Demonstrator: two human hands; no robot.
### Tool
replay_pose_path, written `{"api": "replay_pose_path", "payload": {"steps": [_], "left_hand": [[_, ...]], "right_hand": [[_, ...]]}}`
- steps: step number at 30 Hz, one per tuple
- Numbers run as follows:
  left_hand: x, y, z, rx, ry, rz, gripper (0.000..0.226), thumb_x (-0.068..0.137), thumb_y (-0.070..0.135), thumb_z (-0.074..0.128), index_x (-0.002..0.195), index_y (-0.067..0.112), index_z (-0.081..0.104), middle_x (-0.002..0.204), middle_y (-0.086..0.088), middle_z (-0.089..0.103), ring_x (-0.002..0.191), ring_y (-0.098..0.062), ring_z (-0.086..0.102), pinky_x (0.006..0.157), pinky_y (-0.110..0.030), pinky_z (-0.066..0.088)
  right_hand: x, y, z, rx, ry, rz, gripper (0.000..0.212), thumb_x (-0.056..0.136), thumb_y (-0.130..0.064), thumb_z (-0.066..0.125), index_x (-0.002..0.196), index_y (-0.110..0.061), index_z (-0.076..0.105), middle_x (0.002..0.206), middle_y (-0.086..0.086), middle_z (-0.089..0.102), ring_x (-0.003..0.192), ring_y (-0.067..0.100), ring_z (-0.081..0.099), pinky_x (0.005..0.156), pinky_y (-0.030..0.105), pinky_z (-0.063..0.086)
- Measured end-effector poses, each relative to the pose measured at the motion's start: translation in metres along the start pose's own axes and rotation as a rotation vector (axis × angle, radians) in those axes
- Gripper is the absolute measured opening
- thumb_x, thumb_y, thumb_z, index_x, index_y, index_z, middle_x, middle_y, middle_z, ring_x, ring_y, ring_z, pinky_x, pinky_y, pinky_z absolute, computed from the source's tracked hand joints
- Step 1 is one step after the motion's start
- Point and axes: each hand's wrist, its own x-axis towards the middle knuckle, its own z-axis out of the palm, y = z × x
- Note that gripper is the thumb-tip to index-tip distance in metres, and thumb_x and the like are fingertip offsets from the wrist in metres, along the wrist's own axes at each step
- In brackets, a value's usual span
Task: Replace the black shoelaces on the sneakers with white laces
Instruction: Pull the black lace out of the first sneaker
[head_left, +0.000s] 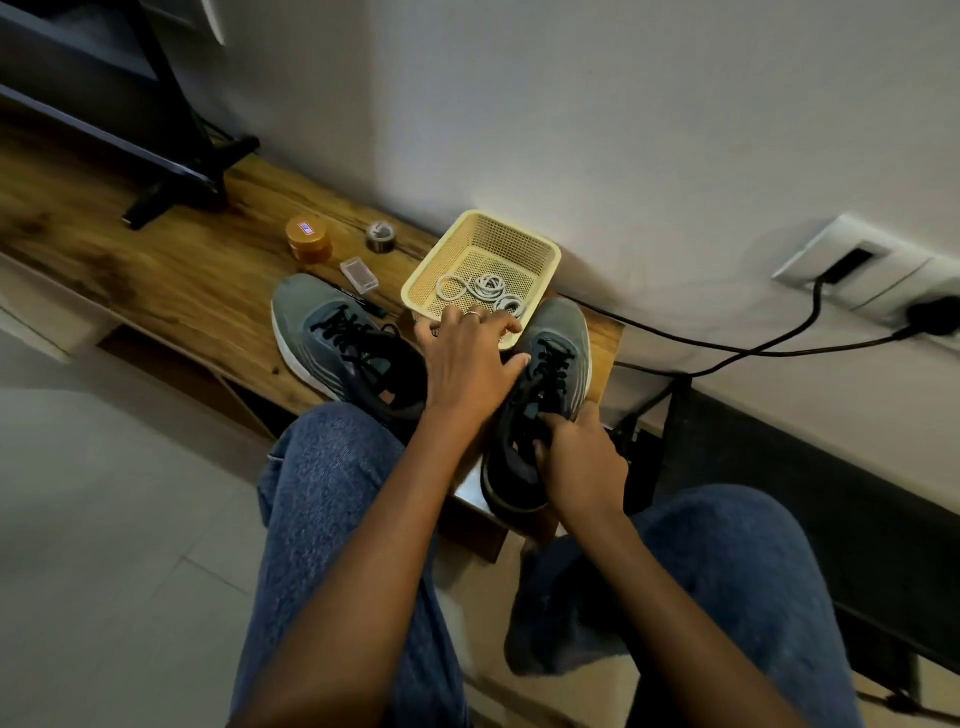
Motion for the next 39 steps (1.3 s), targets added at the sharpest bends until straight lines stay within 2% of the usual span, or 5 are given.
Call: {"api": "replay_pose_path", "payload": {"steps": [14,19,24,28,39], "left_hand": [[-0.006,0.002,-0.003,-0.126,-0.203,0.000,0.016,0.085,0.048,0.061,0.085,0.033,0.068,0.083,0.014,0.068,0.088,-0.008,0.062,0.096,-0.036,0.031],[-0.007,0.001,0.001,-0.111,-0.213,0.008,0.019,0.082,0.051,0.064,0.091,0.034,0.065,0.089,0.014,0.069,0.094,-0.007,0.062,0.096,-0.035,0.032],[-0.009,-0.001,0.004,-0.141,-0.201,-0.009,0.020,0.083,0.050,0.065,0.093,0.033,0.066,0.090,0.012,0.070,0.094,-0.008,0.063,0.095,-0.036,0.037],[-0.011,0.000,0.004,-0.145,-0.197,-0.008,0.020,0.082,0.050,0.066,0.093,0.033,0.066,0.089,0.011,0.070,0.092,-0.009,0.063,0.094,-0.036,0.039],[-0.011,0.001,0.007,-0.165,-0.173,0.010,0.018,0.082,0.046,0.065,0.096,0.035,0.063,0.088,0.012,0.068,0.087,-0.008,0.063,0.090,-0.037,0.043]], "right_hand": [[0.016,-0.004,0.004,-0.175,0.071,-0.035,0.023,0.093,-0.030,0.058,0.106,-0.010,0.058,0.113,0.009,0.049,0.102,0.034,0.056,0.060,0.034,0.034],[0.018,0.007,0.010,-0.060,0.290,-0.178,0.030,0.073,-0.018,0.078,0.095,-0.007,0.060,0.099,0.013,0.052,0.085,0.031,0.055,0.045,0.029,0.032],[0.033,0.014,0.002,0.038,0.254,-0.196,0.044,0.088,-0.017,0.061,0.131,-0.011,0.051,0.126,0.011,0.050,0.109,0.031,0.053,0.070,0.039,0.050],[0.051,0.018,-0.018,0.043,0.204,-0.190,0.019,0.089,-0.018,0.060,0.106,-0.010,0.063,0.111,0.008,0.057,0.097,0.030,0.059,0.069,0.035,0.047],[0.067,0.045,-0.040,0.828,-0.052,-0.180,0.004,0.087,-0.010,0.066,0.083,-0.008,0.066,0.077,-0.001,0.064,0.069,0.005,0.057,0.062,0.017,0.046]]}}
